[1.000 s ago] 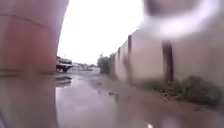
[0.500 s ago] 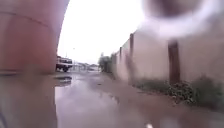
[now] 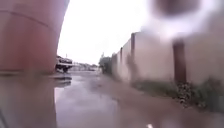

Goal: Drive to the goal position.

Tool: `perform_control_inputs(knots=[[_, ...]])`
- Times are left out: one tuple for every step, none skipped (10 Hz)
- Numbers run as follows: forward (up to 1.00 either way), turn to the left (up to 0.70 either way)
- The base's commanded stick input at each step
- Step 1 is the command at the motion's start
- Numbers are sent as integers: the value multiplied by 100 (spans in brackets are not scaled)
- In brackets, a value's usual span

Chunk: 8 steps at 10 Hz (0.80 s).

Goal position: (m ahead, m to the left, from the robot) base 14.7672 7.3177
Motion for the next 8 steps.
perform_control_inputs(knots=[[50,2],[50,2],[50,2],[50,2],[50,2],[50,2],[50,2],[50,2]])
